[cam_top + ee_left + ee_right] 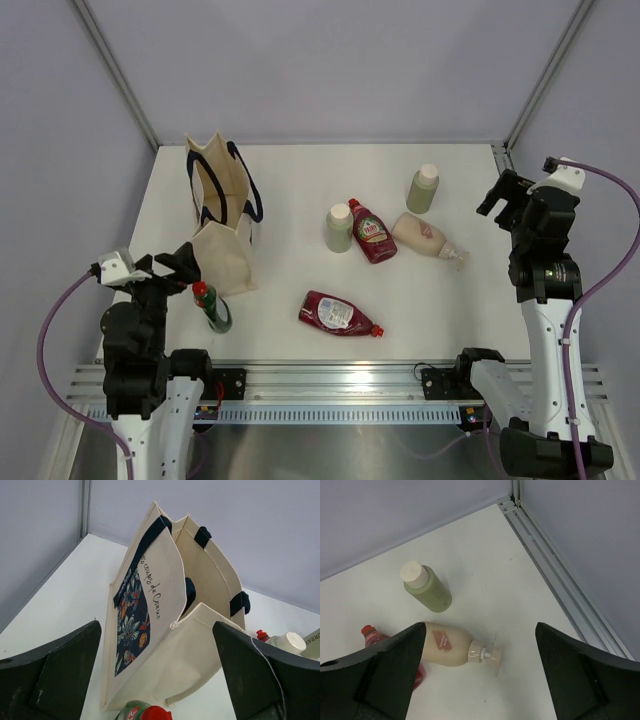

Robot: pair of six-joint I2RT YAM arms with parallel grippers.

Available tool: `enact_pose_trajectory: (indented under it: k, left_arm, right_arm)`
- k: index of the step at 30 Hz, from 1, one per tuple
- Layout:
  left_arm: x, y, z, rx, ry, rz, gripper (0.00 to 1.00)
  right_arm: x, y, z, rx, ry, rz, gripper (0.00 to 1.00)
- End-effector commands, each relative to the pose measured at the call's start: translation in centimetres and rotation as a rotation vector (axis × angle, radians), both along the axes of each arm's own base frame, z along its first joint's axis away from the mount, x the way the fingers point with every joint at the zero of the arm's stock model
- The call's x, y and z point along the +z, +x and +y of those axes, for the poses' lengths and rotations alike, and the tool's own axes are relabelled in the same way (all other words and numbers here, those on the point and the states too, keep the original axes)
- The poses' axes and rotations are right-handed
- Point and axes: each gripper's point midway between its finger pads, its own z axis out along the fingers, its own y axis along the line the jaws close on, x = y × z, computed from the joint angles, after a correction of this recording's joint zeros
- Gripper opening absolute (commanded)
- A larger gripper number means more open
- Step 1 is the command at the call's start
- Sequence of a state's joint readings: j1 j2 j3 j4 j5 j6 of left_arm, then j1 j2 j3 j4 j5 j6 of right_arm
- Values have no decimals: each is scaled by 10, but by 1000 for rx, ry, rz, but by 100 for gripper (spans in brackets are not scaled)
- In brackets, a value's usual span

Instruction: Place the personal care products into the canvas bag

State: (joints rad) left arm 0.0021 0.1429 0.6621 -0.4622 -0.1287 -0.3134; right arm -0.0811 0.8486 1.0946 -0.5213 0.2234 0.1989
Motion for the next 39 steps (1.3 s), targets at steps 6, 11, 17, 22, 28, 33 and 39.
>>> enact_pose_trajectory:
  k: [6, 11, 17, 22, 28, 33, 39]
  left_arm:
    - [0, -19, 5, 87, -261, 83, 99]
    - [-27, -32, 22, 296, -503, 251, 99]
    - [-57, -53, 23, 409, -570, 453, 99]
    - [-75, -45, 5, 312, -545, 559, 94]
    - [-81, -22, -20, 127, -471, 652, 96]
    - [-86, -28, -21, 99, -396, 735, 98]
    - [-117, -34, -23, 134, -420, 891, 99]
  right_arm:
    - [-9, -25, 94, 776, -323, 34, 100]
    - [-25, -65, 146, 1208, -351, 13, 100]
    - [-53, -85, 168, 1456, -273, 50, 99]
    - [-70, -76, 170, 1472, -211, 84, 99]
    - [-80, -70, 170, 1465, -198, 84, 99]
    - [-85, -67, 171, 1461, -172, 85, 100]
    - [-87, -60, 173, 1458, -146, 74, 100]
